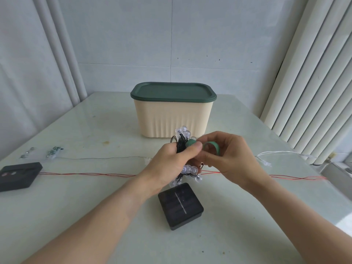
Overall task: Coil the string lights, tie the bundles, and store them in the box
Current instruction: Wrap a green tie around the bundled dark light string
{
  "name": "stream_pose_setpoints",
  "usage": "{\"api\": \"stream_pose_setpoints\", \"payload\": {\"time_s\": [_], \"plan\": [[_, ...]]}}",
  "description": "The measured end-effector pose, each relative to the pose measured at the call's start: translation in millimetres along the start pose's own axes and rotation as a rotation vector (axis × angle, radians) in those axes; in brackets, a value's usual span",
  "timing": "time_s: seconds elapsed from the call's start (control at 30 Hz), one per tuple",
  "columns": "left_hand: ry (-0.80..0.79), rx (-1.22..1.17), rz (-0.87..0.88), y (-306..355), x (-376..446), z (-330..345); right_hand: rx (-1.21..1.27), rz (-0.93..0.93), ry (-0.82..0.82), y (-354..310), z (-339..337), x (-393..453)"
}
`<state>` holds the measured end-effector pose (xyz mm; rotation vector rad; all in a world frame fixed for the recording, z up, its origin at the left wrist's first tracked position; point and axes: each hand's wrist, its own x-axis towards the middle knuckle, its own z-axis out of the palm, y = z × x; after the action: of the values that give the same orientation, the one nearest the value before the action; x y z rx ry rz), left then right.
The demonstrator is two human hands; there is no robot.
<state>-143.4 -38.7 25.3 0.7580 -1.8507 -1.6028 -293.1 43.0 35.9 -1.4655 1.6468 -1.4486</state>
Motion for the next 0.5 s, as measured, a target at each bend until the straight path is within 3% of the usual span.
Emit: {"api": "stream_pose_setpoints", "payload": {"time_s": [0.17, 0.37, 0.5], "plan": [[0.061, -0.085, -0.050, 3.9, -0.2, -3.2, 0.015, 0.097, -0.145, -6.8, -7.4, 1.4], [0.098, -0.097, -0.071, -2.1, 4.2, -4.0, 0.086, 0.188, -0.035, -3.6, -0.6, 3.1], [0.084, -0.074, -0.053, -6.5, 5.2, -1.6, 0.121, 0.205, -0.062, -0.5, -1.3, 1.9]]}}
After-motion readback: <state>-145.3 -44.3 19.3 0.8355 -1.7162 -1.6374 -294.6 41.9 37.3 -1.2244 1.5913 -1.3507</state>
